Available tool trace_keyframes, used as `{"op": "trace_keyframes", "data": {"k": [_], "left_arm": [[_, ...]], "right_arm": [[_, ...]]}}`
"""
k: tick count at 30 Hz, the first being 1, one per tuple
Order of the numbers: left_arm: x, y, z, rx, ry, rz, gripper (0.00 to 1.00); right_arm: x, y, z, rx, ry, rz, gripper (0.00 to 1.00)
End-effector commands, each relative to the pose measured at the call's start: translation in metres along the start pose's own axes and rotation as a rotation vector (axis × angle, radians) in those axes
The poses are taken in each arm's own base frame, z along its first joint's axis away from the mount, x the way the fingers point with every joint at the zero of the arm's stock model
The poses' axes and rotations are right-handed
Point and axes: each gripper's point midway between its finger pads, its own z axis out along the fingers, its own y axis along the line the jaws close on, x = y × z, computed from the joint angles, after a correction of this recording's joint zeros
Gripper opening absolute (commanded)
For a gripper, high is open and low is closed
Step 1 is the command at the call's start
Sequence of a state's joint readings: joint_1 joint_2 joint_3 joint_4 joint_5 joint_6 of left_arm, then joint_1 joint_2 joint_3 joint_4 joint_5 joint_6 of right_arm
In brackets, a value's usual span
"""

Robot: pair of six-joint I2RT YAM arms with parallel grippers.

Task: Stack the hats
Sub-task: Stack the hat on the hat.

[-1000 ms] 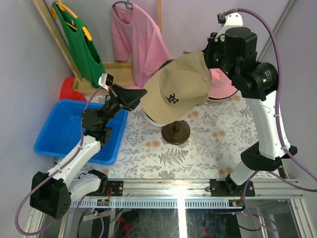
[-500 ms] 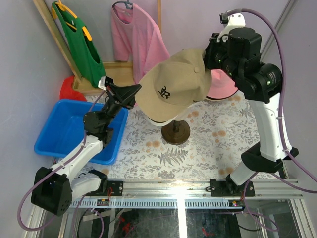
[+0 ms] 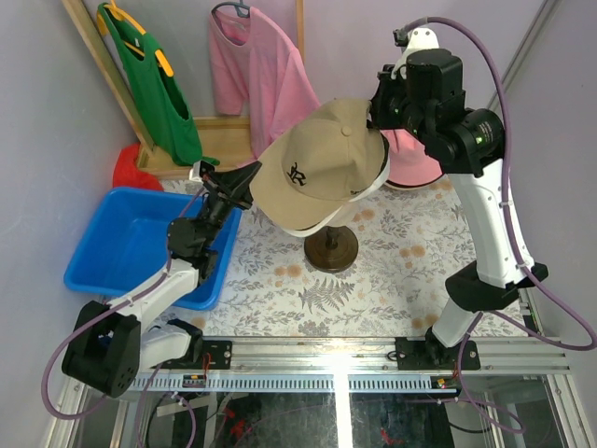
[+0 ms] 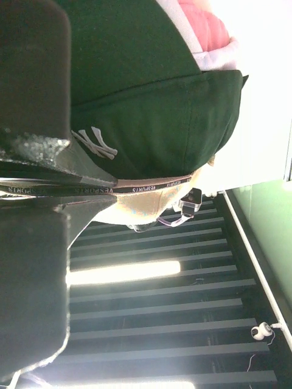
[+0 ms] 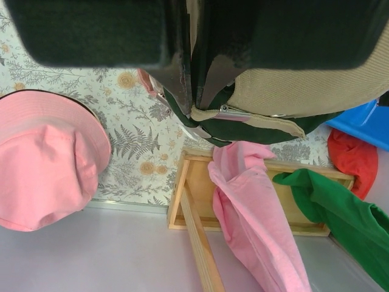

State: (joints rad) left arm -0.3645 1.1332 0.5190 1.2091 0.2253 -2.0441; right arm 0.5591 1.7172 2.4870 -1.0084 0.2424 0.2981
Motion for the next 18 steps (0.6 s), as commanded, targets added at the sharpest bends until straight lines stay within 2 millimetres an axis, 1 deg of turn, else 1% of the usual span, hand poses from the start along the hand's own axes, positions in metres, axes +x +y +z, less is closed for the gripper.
{"op": "trace_keyframes", "data": {"k": [1, 5, 11, 12, 15, 18], "left_arm": [[-0.011, -0.027, -0.005, 0.132, -0.034, -0.123, 0.00], [-0.015, -0.012, -0.009, 0.080, -0.053, -0.147, 0.00], [-0.020, 0.008, -0.018, 0.015, -0.070, -0.169, 0.00], [-0.021, 0.012, -0.019, -0.001, -0.072, -0.169, 0.00], [-0.020, 0.020, -0.020, -0.036, -0.066, -0.165, 0.00], [-0.018, 0.024, -0.018, -0.057, -0.056, -0.163, 0.00]], "right_arm": [[-0.022, -0.029, -0.006, 0.093, -0.075, 0.024, 0.00], [-0.009, -0.036, 0.002, 0.109, -0.038, 0.027, 0.00], [0.002, -0.042, 0.009, 0.127, -0.010, 0.022, 0.00], [-0.002, -0.043, -0.001, 0.124, -0.029, 0.028, 0.00], [-0.002, -0.046, -0.005, 0.129, -0.037, 0.033, 0.00], [-0.011, -0.050, -0.012, 0.142, -0.065, 0.042, 0.00]]}}
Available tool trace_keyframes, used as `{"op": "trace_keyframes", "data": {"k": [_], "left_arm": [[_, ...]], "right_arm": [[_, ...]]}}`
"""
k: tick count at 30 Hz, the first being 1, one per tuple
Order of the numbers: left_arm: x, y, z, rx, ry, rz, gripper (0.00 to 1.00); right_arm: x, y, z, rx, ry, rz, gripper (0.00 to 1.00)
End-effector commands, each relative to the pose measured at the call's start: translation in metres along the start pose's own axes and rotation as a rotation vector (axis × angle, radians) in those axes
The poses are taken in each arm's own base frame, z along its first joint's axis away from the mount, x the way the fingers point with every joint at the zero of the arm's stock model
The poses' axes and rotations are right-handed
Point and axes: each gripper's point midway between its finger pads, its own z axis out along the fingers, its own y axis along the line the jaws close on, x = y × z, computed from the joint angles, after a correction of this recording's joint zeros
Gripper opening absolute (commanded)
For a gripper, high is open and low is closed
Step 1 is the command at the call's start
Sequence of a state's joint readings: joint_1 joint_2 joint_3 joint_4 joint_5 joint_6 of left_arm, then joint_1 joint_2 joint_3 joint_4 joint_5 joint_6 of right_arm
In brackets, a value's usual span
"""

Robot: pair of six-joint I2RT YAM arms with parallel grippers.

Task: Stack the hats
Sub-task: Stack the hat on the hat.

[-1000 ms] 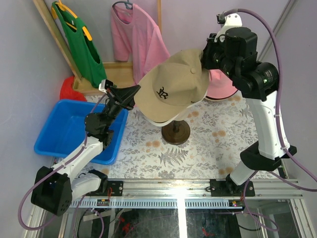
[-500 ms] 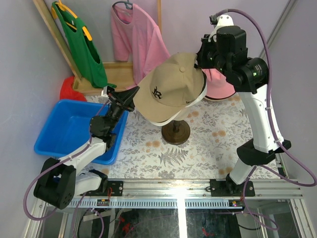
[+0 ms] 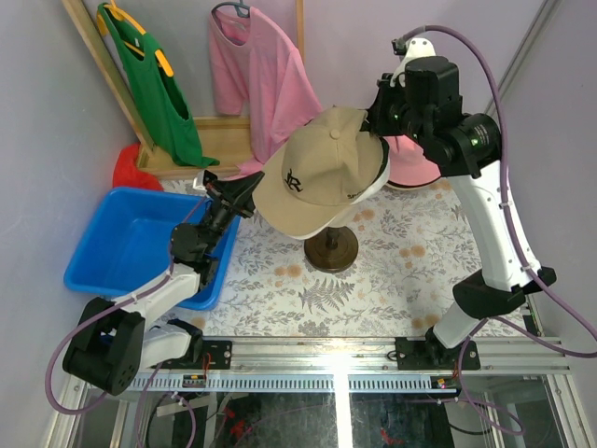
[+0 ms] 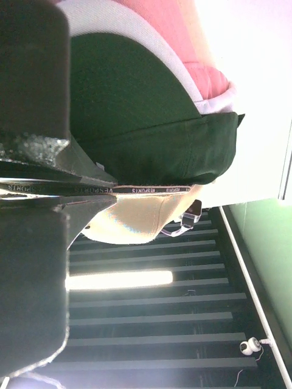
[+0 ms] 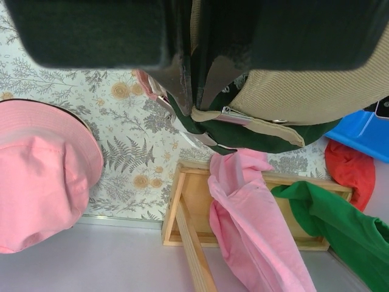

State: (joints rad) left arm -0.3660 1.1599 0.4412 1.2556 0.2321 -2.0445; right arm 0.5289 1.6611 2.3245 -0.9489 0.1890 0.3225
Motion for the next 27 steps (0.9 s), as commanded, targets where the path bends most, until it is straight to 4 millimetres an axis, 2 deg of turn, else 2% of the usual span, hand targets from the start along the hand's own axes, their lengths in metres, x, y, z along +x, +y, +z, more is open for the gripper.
{"op": "trace_keyframes", "data": {"k": [1, 6, 9, 13, 19, 23, 27], "left_arm": [[-0.008, -0.002, -0.003, -0.017, -0.026, -0.147, 0.00], [0.002, 0.007, 0.005, -0.070, 0.020, -0.142, 0.00], [0.007, 0.011, 0.010, -0.094, 0.050, -0.148, 0.00], [0.012, 0.016, 0.014, -0.120, 0.070, -0.149, 0.00], [0.010, 0.025, 0.012, -0.151, 0.065, -0.156, 0.00], [0.007, 0.034, 0.009, -0.170, 0.059, -0.164, 0.00], [0.005, 0.039, 0.007, -0.173, 0.060, -0.168, 0.00]], "right_arm": [[-0.037, -0.044, -0.027, 0.156, -0.130, 0.024, 0.00], [-0.054, -0.048, -0.042, 0.172, -0.180, 0.038, 0.00], [-0.058, -0.051, -0.046, 0.180, -0.191, 0.044, 0.00], [-0.054, -0.057, -0.046, 0.199, -0.179, 0.044, 0.00], [-0.036, -0.064, -0.031, 0.231, -0.119, 0.028, 0.01], [-0.022, -0.067, -0.019, 0.241, -0.073, 0.024, 0.09], [-0.014, -0.070, -0.013, 0.254, -0.050, 0.013, 0.24]]}}
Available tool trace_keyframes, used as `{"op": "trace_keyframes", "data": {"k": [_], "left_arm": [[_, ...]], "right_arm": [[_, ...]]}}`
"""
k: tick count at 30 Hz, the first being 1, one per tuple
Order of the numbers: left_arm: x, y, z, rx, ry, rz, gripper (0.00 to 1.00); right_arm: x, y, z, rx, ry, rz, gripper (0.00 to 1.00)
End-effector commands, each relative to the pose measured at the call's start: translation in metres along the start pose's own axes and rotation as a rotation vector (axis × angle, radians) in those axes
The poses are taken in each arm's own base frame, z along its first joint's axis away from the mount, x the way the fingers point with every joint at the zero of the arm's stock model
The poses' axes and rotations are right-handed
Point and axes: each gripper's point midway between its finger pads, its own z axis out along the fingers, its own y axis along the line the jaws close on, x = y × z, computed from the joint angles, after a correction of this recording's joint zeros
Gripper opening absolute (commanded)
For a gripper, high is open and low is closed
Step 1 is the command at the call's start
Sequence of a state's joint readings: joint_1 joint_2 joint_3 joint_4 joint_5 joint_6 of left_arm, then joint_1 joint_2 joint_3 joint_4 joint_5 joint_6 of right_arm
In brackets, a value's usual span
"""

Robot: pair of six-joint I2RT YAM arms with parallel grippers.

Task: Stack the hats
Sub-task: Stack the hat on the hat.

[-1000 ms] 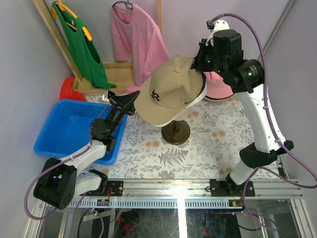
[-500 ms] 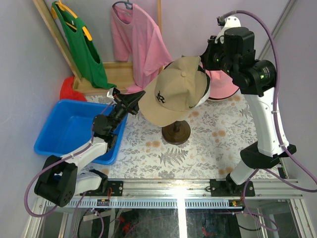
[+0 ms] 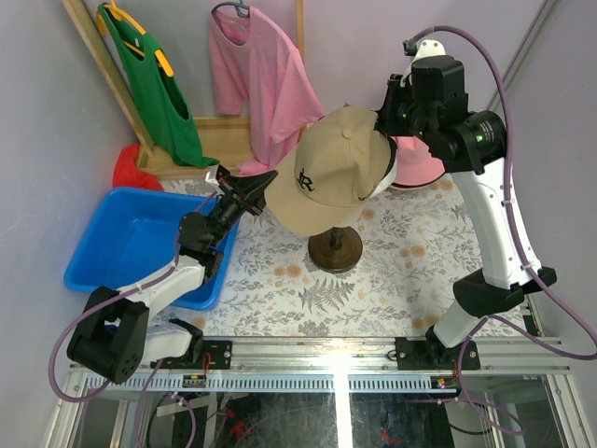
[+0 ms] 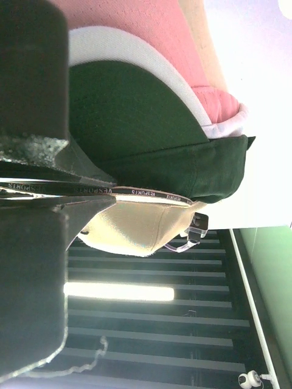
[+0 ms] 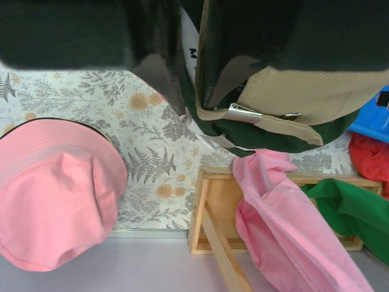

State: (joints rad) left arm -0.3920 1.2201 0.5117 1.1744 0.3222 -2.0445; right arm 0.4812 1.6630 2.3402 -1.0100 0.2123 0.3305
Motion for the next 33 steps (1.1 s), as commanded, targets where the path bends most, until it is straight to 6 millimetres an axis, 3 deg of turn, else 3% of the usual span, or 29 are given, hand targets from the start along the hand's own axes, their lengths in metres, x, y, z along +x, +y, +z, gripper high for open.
{"op": "trace_keyframes", "data": {"k": [1, 11, 26, 33], "left_arm": [[-0.005, 0.016, -0.005, -0.055, 0.004, -0.140, 0.00], [-0.002, 0.014, 0.004, -0.056, 0.040, -0.130, 0.08], [0.003, 0.011, 0.016, -0.076, 0.073, -0.110, 0.19], [0.005, 0.010, 0.024, -0.085, 0.091, -0.098, 0.24]], "right_arm": [[-0.019, -0.044, -0.008, 0.175, -0.079, 0.001, 0.27], [-0.033, -0.044, -0.028, 0.164, -0.117, 0.009, 0.45], [-0.027, -0.034, -0.057, 0.072, -0.116, 0.037, 0.48], [-0.015, -0.030, -0.054, 0.049, -0.063, 0.024, 0.51]]}}
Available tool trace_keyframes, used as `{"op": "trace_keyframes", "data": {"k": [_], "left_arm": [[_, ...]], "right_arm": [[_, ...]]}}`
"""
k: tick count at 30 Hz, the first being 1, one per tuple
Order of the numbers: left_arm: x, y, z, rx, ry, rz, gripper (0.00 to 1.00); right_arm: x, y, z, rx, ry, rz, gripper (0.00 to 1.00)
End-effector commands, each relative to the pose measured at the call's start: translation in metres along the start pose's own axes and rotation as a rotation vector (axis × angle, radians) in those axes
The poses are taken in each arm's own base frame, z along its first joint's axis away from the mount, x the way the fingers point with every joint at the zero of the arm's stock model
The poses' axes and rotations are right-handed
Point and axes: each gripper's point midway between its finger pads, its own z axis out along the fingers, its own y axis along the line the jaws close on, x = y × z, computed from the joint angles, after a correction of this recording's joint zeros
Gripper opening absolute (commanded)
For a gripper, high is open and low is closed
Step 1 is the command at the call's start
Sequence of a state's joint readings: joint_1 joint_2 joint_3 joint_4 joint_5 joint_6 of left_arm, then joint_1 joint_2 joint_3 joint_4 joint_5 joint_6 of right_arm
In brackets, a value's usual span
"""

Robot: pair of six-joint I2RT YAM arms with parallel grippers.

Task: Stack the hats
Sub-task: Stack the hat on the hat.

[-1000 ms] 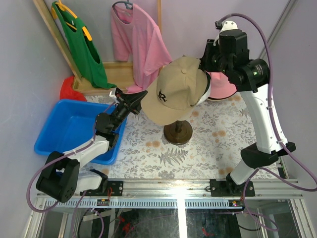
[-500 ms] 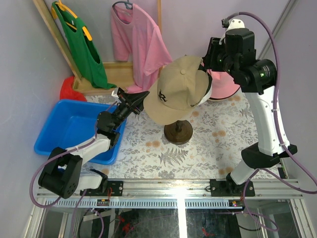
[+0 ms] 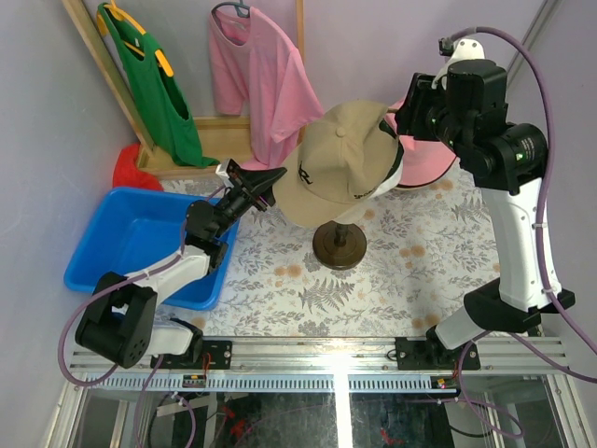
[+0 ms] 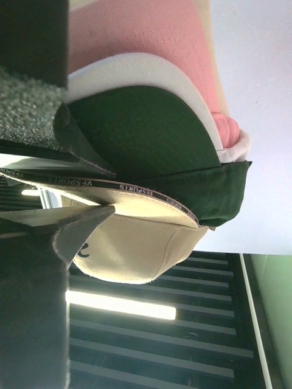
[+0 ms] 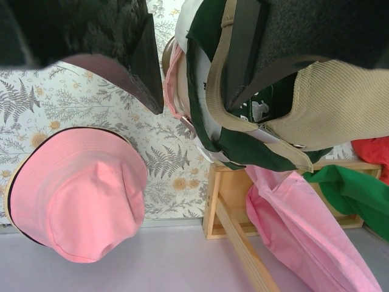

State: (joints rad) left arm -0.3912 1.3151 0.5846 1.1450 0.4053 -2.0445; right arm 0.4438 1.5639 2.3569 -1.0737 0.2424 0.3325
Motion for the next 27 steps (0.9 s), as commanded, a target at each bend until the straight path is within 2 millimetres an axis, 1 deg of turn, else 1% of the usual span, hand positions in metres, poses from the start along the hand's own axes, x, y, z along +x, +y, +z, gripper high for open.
{"op": "trace_keyframes", "data": {"k": [1, 6, 13, 18, 21, 24, 25, 26, 27], "left_arm": [[0.008, -0.010, 0.007, -0.002, 0.049, -0.078, 0.24], [0.007, -0.006, 0.008, -0.012, 0.052, -0.080, 0.27], [0.010, -0.004, 0.011, -0.030, 0.069, -0.073, 0.34], [0.011, -0.002, 0.011, -0.040, 0.076, -0.073, 0.37], [0.011, 0.001, 0.011, -0.048, 0.076, -0.073, 0.37], [0.011, 0.000, 0.011, -0.047, 0.073, -0.071, 0.36], [0.011, 0.000, 0.011, -0.045, 0.074, -0.071, 0.35], [0.011, -0.001, 0.011, -0.044, 0.075, -0.071, 0.29], [0.011, -0.001, 0.012, -0.042, 0.073, -0.072, 0.17]], "right_arm": [[0.004, -0.005, -0.004, 0.007, 0.011, -0.005, 0.51], [0.018, -0.015, 0.000, 0.049, 0.033, -0.023, 0.51], [0.031, -0.031, 0.002, 0.119, 0.064, -0.052, 0.52], [0.043, -0.040, 0.011, 0.150, 0.093, -0.057, 0.52], [0.039, -0.041, 0.011, 0.156, 0.079, -0.050, 0.52], [0.021, -0.038, 0.004, 0.150, 0.041, -0.039, 0.52], [0.020, -0.037, 0.005, 0.151, 0.051, -0.043, 0.53], [0.015, -0.035, 0.003, 0.142, 0.045, -0.041, 0.53], [0.011, -0.033, 0.001, 0.132, 0.038, -0.035, 0.53]]}}
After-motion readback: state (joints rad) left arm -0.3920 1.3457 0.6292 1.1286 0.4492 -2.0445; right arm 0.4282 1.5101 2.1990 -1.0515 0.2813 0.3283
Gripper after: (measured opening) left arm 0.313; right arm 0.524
